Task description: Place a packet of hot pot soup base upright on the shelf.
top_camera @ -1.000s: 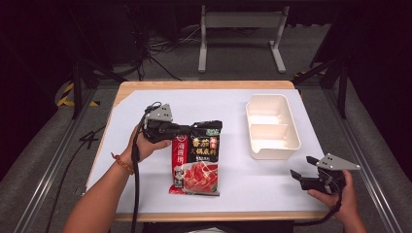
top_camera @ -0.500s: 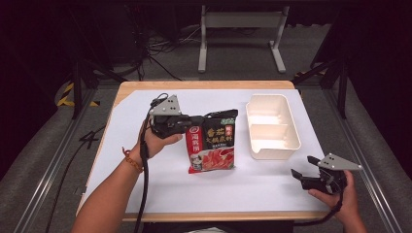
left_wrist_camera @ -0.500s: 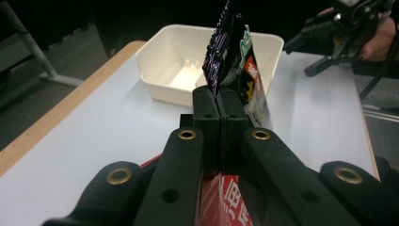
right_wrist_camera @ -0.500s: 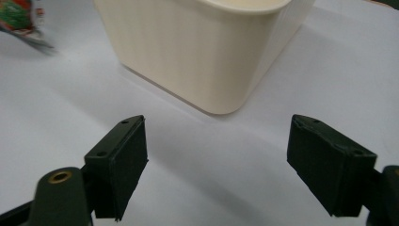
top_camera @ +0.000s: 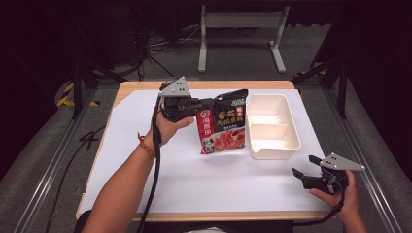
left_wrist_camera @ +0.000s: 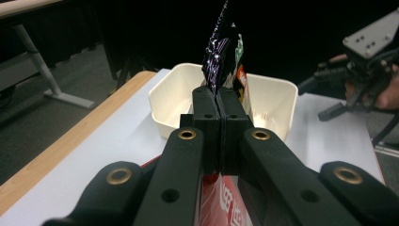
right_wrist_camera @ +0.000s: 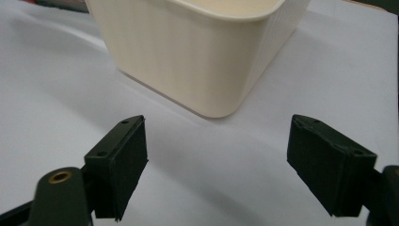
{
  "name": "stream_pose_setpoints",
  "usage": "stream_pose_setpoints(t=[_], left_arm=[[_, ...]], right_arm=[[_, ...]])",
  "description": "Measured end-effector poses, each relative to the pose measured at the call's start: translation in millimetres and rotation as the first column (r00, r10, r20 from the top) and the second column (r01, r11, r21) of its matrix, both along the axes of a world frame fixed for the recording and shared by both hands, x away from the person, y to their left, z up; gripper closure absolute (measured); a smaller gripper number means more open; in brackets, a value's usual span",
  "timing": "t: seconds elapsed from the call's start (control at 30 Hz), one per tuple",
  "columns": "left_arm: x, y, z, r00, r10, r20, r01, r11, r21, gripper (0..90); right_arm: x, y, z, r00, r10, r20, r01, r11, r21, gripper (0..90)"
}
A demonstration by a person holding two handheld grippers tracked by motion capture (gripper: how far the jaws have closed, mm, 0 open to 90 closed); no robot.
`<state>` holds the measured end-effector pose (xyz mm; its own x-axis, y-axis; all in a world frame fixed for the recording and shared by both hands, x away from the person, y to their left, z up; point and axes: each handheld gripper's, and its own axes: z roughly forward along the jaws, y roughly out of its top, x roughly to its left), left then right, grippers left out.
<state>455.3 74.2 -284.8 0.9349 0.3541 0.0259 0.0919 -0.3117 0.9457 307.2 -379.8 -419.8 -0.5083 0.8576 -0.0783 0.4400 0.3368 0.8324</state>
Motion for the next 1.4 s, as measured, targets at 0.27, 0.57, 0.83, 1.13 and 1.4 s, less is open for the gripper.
stream_pose_setpoints(t=[0.27, 0.57, 0.83, 1.13, 1.4], left_arm=[[27.6, -14.8, 1.4, 0.9980, 0.059, 0.024, -0.060, 0.9979, 0.027, 88.8], [54.1, -29.4, 7.3, 0.9965, 0.084, 0.007, -0.083, 0.9953, -0.050, 89.1], [74.0, -53.8, 20.4, 0.9954, 0.092, 0.026, -0.091, 0.9951, -0.039, 89.1], [80.2, -46.8, 35.2, 0.9954, 0.095, 0.008, -0.094, 0.9897, -0.108, 89.3], [82.6, -67.6, 46.2, 0.9965, 0.082, 0.018, -0.080, 0.9916, -0.102, 89.3]], right_arm=[[0.6, -1.5, 0.1, 0.9999, -0.012, -0.002, 0.012, 0.9999, -0.001, 20.3], [1.2, 0.3, -0.7, 1.0000, -0.006, 0.000, 0.006, 1.0000, -0.003, 20.4], [0.8, -4.0, -0.6, 0.9996, -0.029, 0.005, 0.029, 0.9995, 0.012, 20.4], [1.2, -2.1, -1.4, 0.9999, -0.016, 0.004, 0.016, 0.9999, -0.004, 20.4], [1.3, -1.2, -1.2, 0.9998, -0.020, 0.002, 0.020, 0.9998, -0.006, 20.7]])
